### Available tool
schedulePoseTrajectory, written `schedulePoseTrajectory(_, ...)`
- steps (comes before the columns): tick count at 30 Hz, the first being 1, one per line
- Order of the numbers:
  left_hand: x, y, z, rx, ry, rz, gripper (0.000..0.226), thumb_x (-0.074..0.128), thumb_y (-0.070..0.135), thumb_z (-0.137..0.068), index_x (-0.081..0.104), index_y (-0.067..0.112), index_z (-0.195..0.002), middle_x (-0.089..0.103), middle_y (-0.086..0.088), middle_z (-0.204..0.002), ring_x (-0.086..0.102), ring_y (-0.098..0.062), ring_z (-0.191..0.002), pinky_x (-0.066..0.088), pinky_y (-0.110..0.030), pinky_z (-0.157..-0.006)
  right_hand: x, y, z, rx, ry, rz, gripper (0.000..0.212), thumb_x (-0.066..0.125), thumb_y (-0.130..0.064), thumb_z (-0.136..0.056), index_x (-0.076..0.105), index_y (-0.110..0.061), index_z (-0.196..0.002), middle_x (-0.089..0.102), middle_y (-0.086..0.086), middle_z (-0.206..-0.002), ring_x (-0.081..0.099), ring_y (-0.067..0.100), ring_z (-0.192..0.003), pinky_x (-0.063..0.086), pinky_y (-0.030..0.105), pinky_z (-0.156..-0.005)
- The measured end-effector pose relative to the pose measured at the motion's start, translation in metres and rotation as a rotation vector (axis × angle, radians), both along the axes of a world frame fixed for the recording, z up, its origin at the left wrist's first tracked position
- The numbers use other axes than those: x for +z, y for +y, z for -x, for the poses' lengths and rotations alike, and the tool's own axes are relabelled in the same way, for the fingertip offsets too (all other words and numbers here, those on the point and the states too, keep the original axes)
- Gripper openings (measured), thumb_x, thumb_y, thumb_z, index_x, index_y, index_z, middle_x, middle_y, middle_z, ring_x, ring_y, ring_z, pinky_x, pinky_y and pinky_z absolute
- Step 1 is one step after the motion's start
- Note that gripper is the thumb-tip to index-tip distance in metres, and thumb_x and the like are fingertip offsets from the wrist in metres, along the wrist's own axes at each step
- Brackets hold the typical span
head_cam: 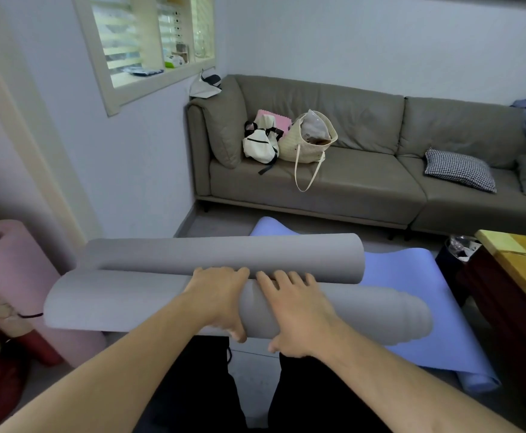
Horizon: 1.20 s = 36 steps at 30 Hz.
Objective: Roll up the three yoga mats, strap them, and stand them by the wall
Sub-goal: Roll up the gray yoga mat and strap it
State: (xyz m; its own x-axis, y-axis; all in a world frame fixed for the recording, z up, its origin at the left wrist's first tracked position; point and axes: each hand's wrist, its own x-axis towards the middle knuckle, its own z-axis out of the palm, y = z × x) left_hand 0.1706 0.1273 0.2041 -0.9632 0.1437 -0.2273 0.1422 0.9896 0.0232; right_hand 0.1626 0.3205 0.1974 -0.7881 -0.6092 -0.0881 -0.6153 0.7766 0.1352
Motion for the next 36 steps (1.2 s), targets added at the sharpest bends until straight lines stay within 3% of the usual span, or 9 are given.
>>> schedulePoseTrajectory(10,-0.015,0.006,-0.010,-0.005,0.102,0.070,0.089,0.083,0.061,-0.050,0.041,0.028,-0.122,0.055,0.002,-0.120,0.056,-0.025,-0.111,0.044,-0.044,-0.098,0.004,0.002,0.021,-0.028,-0.149,0.087,0.091,0.087,-0.061,-0.056,0.039,-0.038,-0.131,0.059,-0.008,-0.116,0.060,0.024,-0.106,0.049,0.046,-0.091)
schedulePoseTrajectory(12,-0.012,0.005,-0.010,-0.005,0.088,0.060,0.086,0.082,0.060,-0.050,0.041,0.029,-0.118,0.056,0.003,-0.118,0.058,-0.025,-0.108,0.045,-0.044,-0.094,0.009,0.005,0.026,-0.055,-0.255,0.115,0.083,0.080,-0.059,-0.065,0.042,-0.041,-0.136,0.059,-0.009,-0.121,0.059,0.021,-0.110,0.049,0.044,-0.094)
schedulePoseTrajectory(15,-0.008,0.001,-0.011,-0.010,0.087,0.044,0.082,0.081,0.061,-0.049,0.039,0.030,-0.112,0.056,0.005,-0.115,0.058,-0.024,-0.105,0.045,-0.045,-0.091,0.022,0.014,0.041,-0.220,-0.479,0.395,0.065,0.062,-0.049,-0.081,0.046,-0.045,-0.144,0.062,-0.014,-0.125,0.063,0.015,-0.113,0.054,0.041,-0.096)
schedulePoseTrajectory(17,-0.007,0.002,-0.013,-0.018,0.084,0.046,0.081,0.080,0.060,-0.050,0.040,0.029,-0.113,0.056,0.005,-0.114,0.058,-0.024,-0.105,0.046,-0.046,-0.091,0.021,0.017,0.049,-0.283,-0.311,0.494,0.062,0.061,-0.041,-0.088,0.044,-0.036,-0.148,0.061,-0.008,-0.127,0.061,0.019,-0.117,0.054,0.042,-0.097)
schedulePoseTrajectory(20,-0.005,0.006,-0.014,-0.041,0.075,0.047,0.079,0.080,0.059,-0.051,0.042,0.028,-0.113,0.055,0.006,-0.112,0.058,-0.023,-0.101,0.047,-0.045,-0.090,0.016,0.015,0.060,-0.265,0.004,0.407,0.072,0.076,-0.040,-0.089,0.041,-0.027,-0.150,0.045,0.002,-0.140,0.044,0.027,-0.130,0.041,0.038,-0.110)
schedulePoseTrajectory(25,-0.002,0.005,-0.014,-0.082,0.048,0.009,0.073,0.080,0.061,-0.047,0.040,0.030,-0.100,0.053,0.009,-0.099,0.054,-0.020,-0.084,0.046,-0.039,-0.076,0.020,0.002,0.090,-0.210,-0.146,0.274,0.103,0.090,-0.044,-0.072,0.034,-0.035,-0.158,0.035,-0.003,-0.154,0.033,0.025,-0.144,0.023,0.040,-0.122)
schedulePoseTrajectory(29,-0.001,0.001,-0.013,-0.070,-0.001,-0.033,0.078,0.078,0.075,-0.046,0.044,0.033,-0.103,0.056,0.012,-0.104,0.058,-0.018,-0.091,0.049,-0.037,-0.079,0.012,-0.004,0.097,-0.151,-0.088,0.148,0.081,0.084,-0.043,-0.076,0.045,-0.031,-0.145,0.058,-0.001,-0.135,0.055,0.025,-0.128,0.034,0.041,-0.110)
schedulePoseTrajectory(32,0.007,-0.001,-0.012,0.059,-0.049,-0.157,0.083,0.050,0.101,-0.065,0.053,0.029,-0.105,0.061,0.010,-0.111,0.060,-0.020,-0.102,0.050,-0.042,-0.091,0.021,-0.005,0.095,-0.126,0.027,0.184,0.061,0.079,-0.041,-0.085,0.047,-0.023,-0.133,0.067,0.003,-0.126,0.063,0.032,-0.114,0.042,0.041,-0.090)
schedulePoseTrajectory(36,0.004,0.001,-0.006,0.198,-0.026,-0.249,0.067,0.022,0.080,-0.098,0.055,0.022,-0.098,0.069,-0.005,-0.119,0.062,-0.029,-0.113,0.047,-0.044,-0.097,0.048,0.001,0.100,-0.168,-0.017,0.276,0.051,0.076,-0.045,-0.089,0.048,-0.029,-0.128,0.064,-0.001,-0.127,0.063,0.033,-0.110,0.039,0.038,-0.083)
